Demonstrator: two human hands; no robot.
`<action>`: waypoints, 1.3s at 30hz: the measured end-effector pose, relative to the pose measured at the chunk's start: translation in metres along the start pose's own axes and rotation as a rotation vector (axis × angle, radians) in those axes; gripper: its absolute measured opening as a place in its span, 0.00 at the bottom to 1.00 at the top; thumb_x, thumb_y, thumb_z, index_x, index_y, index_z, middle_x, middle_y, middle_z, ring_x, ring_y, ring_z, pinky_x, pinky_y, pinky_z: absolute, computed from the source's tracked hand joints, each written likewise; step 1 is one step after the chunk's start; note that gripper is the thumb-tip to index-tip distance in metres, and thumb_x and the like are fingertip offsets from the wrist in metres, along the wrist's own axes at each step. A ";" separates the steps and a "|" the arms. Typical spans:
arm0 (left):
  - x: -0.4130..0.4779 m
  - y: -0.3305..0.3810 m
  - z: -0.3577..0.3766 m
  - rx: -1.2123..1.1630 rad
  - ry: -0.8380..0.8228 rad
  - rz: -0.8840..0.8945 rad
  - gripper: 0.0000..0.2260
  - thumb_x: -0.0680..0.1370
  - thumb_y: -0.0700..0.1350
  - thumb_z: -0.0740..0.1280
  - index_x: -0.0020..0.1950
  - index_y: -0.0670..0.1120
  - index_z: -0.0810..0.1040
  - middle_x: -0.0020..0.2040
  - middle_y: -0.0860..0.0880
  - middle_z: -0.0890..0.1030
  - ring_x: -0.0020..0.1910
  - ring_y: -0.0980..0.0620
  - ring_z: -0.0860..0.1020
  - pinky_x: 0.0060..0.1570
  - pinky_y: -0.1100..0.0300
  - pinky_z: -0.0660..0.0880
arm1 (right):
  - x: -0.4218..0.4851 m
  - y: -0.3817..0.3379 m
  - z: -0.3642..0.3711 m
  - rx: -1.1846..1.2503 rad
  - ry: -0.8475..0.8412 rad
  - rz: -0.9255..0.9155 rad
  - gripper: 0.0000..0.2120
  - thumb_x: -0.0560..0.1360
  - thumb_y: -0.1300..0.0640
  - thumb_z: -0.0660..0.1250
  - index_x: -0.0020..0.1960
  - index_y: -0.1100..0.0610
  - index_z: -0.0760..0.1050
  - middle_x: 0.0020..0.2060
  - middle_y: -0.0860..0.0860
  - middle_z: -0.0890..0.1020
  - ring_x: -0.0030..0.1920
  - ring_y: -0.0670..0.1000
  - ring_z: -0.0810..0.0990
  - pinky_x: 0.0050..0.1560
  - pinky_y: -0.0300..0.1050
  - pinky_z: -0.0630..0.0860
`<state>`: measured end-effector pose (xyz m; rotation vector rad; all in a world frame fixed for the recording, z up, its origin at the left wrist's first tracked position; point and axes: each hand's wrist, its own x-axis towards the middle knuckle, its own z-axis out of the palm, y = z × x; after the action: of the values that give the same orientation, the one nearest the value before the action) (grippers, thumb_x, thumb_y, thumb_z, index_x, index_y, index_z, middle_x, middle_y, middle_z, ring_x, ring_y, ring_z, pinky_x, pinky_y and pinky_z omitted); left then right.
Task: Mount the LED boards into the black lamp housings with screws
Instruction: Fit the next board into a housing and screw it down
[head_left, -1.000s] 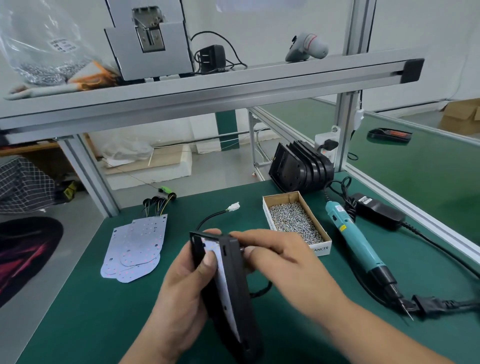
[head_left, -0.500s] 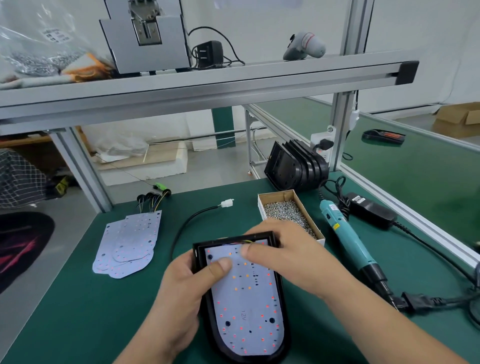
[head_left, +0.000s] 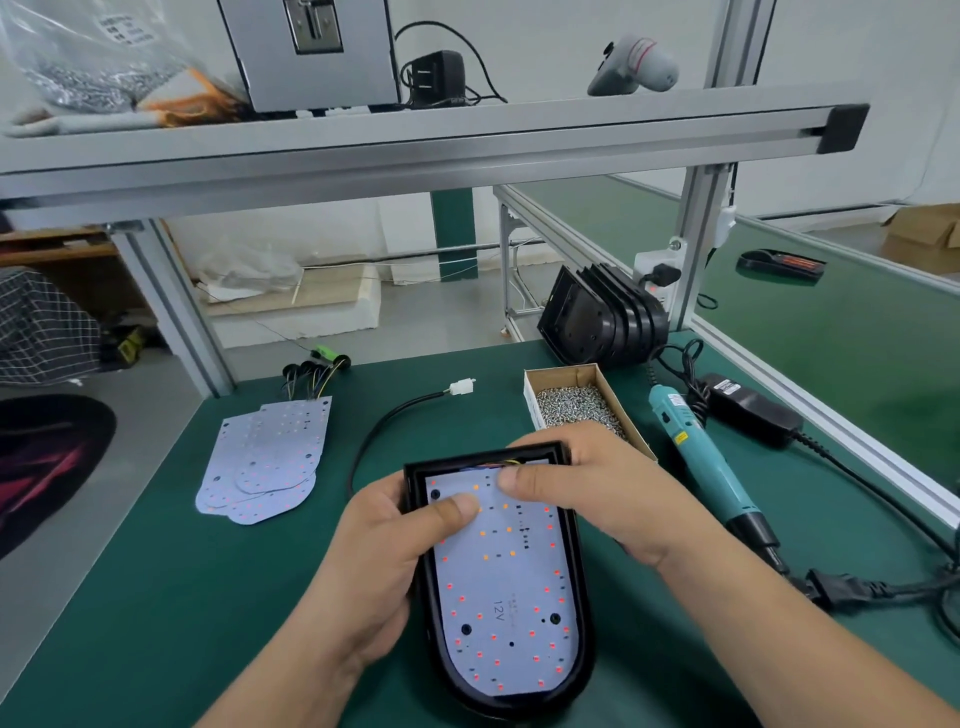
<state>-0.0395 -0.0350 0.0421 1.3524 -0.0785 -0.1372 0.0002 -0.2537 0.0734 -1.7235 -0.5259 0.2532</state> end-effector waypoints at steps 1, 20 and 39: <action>0.001 0.000 0.000 0.005 -0.001 -0.009 0.16 0.75 0.41 0.73 0.62 0.40 0.85 0.60 0.36 0.85 0.60 0.33 0.84 0.62 0.40 0.81 | 0.000 0.001 0.001 -0.003 0.007 0.005 0.06 0.81 0.59 0.71 0.54 0.60 0.85 0.52 0.54 0.88 0.54 0.50 0.85 0.65 0.58 0.78; 0.019 -0.026 0.020 0.465 0.214 -0.095 0.08 0.73 0.45 0.70 0.51 0.49 0.82 0.46 0.48 0.87 0.47 0.48 0.86 0.52 0.48 0.83 | -0.009 0.009 -0.077 -0.831 0.617 0.094 0.22 0.71 0.26 0.60 0.42 0.43 0.78 0.36 0.41 0.82 0.37 0.42 0.80 0.38 0.44 0.73; 0.005 0.000 0.010 1.248 0.247 -0.086 0.34 0.79 0.66 0.62 0.82 0.55 0.61 0.74 0.53 0.74 0.70 0.46 0.76 0.63 0.52 0.74 | -0.057 0.048 -0.136 -0.753 0.423 0.508 0.15 0.72 0.45 0.76 0.43 0.55 0.78 0.30 0.49 0.83 0.29 0.48 0.81 0.32 0.46 0.72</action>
<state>-0.0355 -0.0451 0.0443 2.6084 0.1318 0.0305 0.0204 -0.4057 0.0505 -2.5510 0.1779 0.0316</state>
